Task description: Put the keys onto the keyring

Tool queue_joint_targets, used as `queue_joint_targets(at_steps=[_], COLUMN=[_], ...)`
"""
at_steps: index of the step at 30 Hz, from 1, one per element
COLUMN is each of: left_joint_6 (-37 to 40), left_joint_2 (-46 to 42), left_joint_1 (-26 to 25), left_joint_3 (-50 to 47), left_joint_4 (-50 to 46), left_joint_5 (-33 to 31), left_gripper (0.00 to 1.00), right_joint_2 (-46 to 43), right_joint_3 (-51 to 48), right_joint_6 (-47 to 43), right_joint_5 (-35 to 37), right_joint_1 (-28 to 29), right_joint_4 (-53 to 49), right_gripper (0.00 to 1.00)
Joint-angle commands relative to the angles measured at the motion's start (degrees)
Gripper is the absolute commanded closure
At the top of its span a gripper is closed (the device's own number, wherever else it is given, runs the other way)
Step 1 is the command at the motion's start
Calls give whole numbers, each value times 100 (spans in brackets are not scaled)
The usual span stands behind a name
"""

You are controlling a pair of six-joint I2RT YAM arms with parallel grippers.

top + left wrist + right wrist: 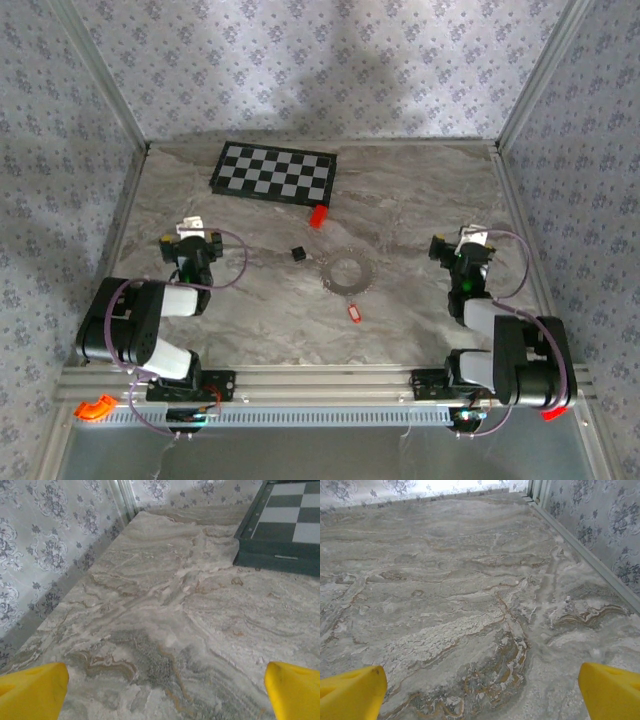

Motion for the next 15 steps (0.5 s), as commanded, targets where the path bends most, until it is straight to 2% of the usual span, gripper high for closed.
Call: queue_joint_targets(at_steps=[1,3,5,7,8,9,10,12,13,15], left_joint_6=[-179,-192,-231,-183,-334,-340,-294,-381,-343,-378], left_joint_2=[31,72,163,586,345,348,519,329,442,360], left_joint_1=[261,304,398,473,500,565,588,603,602,610], left_joint_3=[299,363,361,288,468,443,351,478,403,460], left_joint_4=[-175,-271,-266,498,-311,-304,228,-421,-22,-280], left_joint_5=[498,646,926,965,1042,1105,1113,1164,1149,1168], left_gripper=[0,0,0,0,0,0,0,0,0,0], right_joint_2=[469,774,773,932,1012,1064,1145,1399,1477,1480], right_joint_3=[226,162,186,204,240,275,309,403,491,677], right_joint_6=[-34,-22,-10,-43,-141,-162,-184,-217,-256,-336], right_joint_5=[-66,5,-75,-127,-158,-253,-292,-359,-398,-122], right_joint_1=[-57,-65,-95,-109,-109,-105,-101,-95,-80,71], right_joint_4=[702,1149,1059,1253,1330,1269,1278,1376,1305,962], right_gripper=[0,0,0,0,0,0,0,0,1,1])
